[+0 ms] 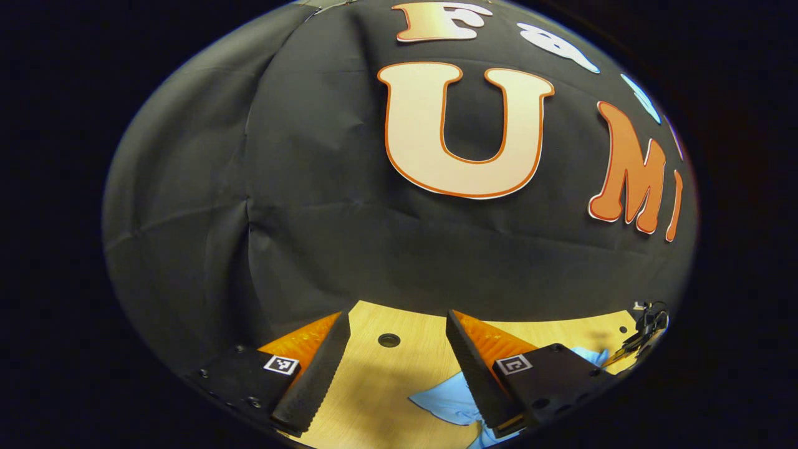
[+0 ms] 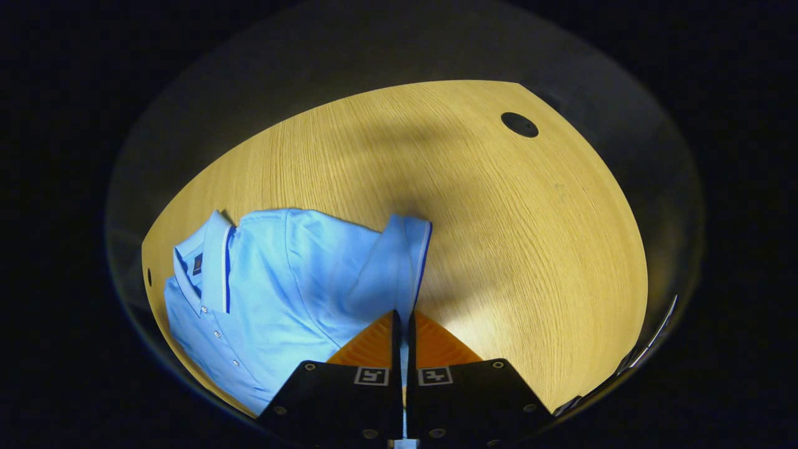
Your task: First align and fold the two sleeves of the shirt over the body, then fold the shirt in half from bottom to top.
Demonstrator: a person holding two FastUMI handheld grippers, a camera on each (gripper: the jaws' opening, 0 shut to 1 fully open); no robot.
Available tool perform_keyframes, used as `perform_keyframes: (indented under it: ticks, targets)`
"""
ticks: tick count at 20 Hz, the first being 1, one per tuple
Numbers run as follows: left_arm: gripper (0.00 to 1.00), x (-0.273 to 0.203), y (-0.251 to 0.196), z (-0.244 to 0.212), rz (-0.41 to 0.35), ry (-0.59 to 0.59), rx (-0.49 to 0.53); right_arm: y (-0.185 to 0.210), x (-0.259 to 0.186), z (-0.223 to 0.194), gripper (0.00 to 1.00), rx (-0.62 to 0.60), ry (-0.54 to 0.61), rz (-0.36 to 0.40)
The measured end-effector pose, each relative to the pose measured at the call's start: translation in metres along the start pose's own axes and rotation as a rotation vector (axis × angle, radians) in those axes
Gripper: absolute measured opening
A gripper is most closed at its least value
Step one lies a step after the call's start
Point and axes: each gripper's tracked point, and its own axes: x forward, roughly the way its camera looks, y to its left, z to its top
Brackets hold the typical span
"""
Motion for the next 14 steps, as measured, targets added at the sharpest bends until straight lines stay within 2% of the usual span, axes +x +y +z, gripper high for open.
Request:
perform_keyframes:
  ticks: [3,9,13,14]
  targets:
    - [0.99,-0.011,0.013,0.001,0.007,-0.012,0.013,0.028,-0.028,0.011,0.02,0.014,-0.065,0.079]
    - [0.99,-0.028,0.032,0.008,-0.014,-0.031,0.029,0.077,-0.076,0.001,0.02,-0.057,-0.130,0.143]
    - [0.96,-0.038,0.055,0.009,-0.008,-0.039,0.047,0.122,-0.091,-0.017,0.02,-0.097,-0.143,0.186]
    - [0.99,-0.041,0.061,0.010,-0.005,-0.039,0.045,0.135,-0.093,-0.021,0.02,-0.111,-0.144,0.197]
